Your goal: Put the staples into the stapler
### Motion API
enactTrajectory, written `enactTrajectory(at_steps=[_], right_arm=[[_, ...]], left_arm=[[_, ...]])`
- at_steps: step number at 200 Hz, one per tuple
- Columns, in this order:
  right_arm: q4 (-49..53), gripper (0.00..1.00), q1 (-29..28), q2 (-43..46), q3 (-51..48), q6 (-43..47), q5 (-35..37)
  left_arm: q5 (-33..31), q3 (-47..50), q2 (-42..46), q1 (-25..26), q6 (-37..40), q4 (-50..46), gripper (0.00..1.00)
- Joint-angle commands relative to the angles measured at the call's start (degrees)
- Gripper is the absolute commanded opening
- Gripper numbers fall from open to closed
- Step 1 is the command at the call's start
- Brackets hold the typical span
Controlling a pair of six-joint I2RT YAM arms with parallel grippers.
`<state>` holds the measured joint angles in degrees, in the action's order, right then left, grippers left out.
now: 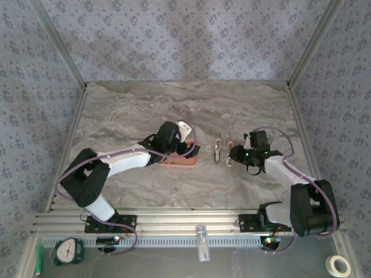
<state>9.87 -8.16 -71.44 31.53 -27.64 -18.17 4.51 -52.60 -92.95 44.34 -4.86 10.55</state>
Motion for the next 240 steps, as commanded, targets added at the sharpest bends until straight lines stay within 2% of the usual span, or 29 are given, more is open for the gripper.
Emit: enactTrajectory(at_steps=[1,41,84,106,178,240], right_arm=[[-0.18,0.34,4.33,-0.28,-1.32,-0.97,-8.31],[3.86,0.35,9.28,0.17,-2.09,-1.64,-13.00],[10.06,0.35,9.46,0.67,-0.73,-1.38,-15.71],[12.36,0.35,9.41,-0.10,1.03,-0.49,-14.22],[14.98,0.33,9.04,-8.66,7.26,2.58,-15.81],[17.79,0.31,9.91,-10.69,8.72,3.22,-19.35]], left_arm=[[1.92,-5.81,-2.30,-0.44,0.93,-1.90,0.92],[4.92,-13.37,-7.15,-0.40,0.60,-2.71,0.92],[6.83,-16.51,-9.14,-0.46,-1.81,0.79,0.90],[5.64,-18.42,-9.27,-0.40,-1.49,-1.39,0.90],[5.64,-24.20,-13.75,-0.40,-4.54,-6.59,0.89],[12.57,-35.91,-20.69,-0.31,-8.73,-12.95,0.87]])
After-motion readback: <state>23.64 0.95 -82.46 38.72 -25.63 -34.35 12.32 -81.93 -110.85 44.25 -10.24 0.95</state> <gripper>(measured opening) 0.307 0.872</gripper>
